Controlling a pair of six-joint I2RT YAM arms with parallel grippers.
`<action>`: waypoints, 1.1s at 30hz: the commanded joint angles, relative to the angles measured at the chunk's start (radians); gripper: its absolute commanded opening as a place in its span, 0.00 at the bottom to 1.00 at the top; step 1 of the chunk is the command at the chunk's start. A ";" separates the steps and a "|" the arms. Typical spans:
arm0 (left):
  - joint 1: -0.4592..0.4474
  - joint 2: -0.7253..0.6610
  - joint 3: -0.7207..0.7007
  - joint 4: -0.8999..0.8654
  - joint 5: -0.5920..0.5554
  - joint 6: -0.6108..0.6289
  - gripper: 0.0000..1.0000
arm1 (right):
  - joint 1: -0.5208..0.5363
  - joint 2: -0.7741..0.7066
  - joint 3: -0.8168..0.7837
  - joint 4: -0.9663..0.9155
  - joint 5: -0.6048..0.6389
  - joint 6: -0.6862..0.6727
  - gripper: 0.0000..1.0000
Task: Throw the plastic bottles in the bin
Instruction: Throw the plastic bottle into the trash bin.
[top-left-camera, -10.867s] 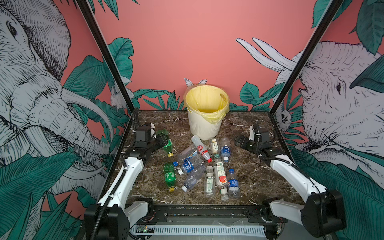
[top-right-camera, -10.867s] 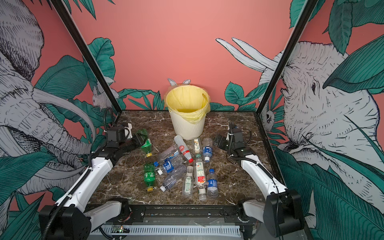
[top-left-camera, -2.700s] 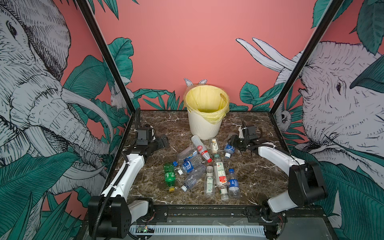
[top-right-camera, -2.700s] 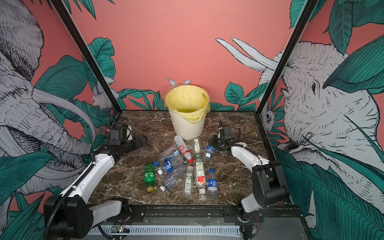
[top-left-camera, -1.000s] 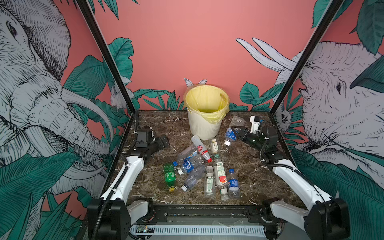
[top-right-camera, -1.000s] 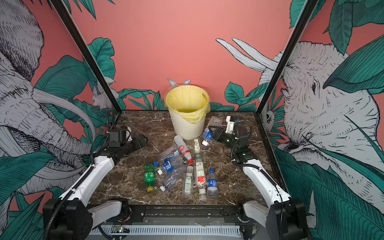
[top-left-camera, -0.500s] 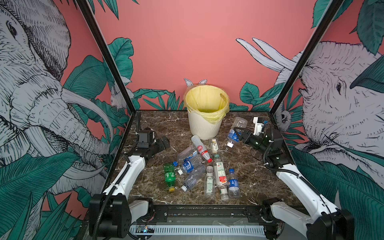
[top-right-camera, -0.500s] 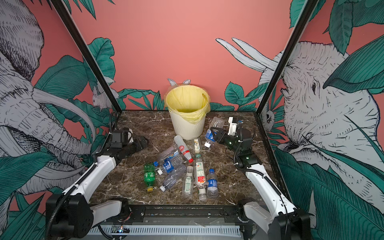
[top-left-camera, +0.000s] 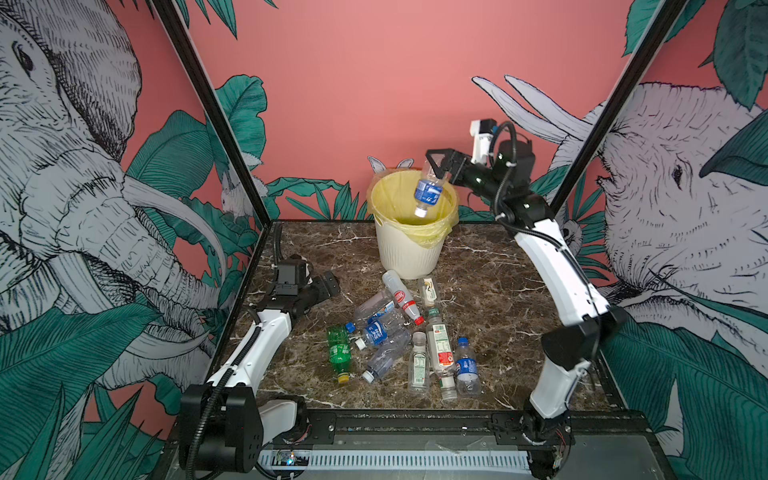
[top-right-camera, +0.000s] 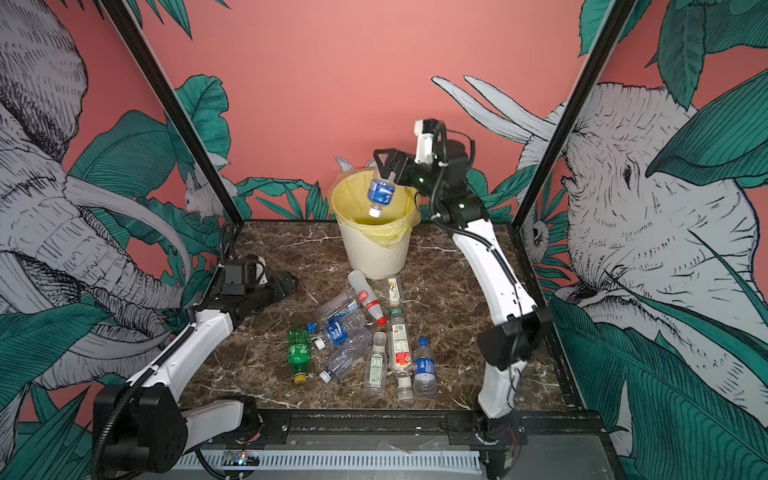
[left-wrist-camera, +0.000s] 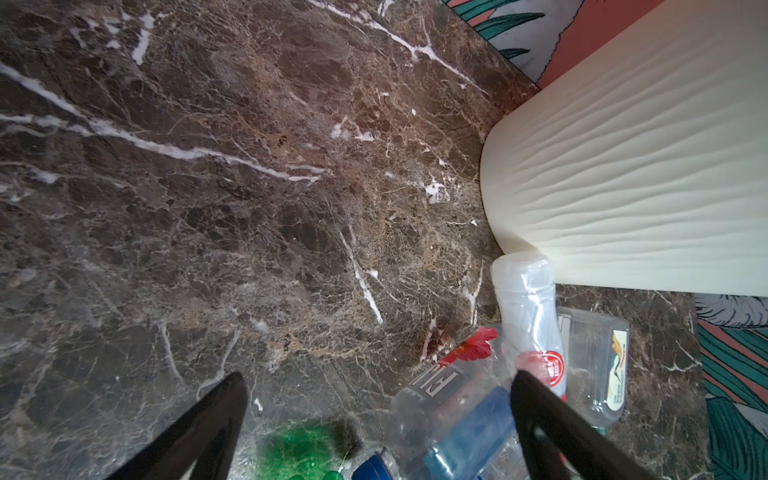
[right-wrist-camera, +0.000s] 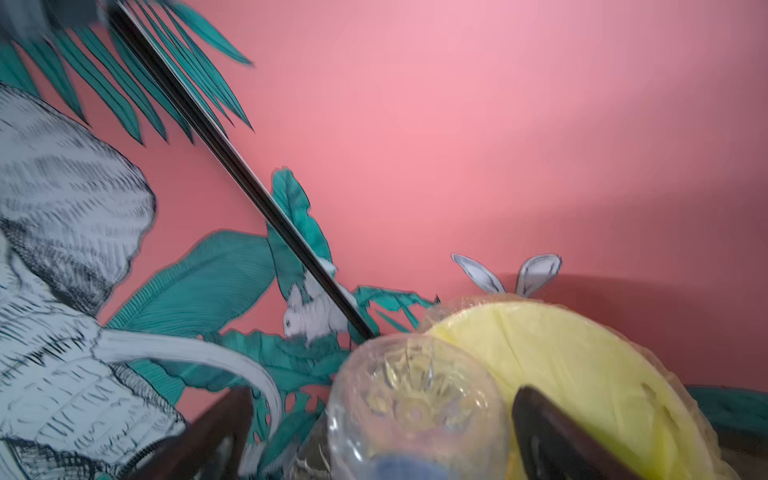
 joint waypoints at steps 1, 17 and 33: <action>0.010 -0.057 -0.005 -0.025 -0.017 0.000 0.99 | 0.021 0.046 0.157 -0.361 0.059 -0.089 0.99; 0.016 -0.058 -0.008 -0.009 -0.001 0.033 1.00 | 0.045 -0.633 -0.936 0.240 0.268 -0.141 0.99; 0.015 -0.039 -0.013 -0.019 0.020 -0.010 0.99 | 0.027 -0.772 -1.306 0.286 0.349 -0.056 0.99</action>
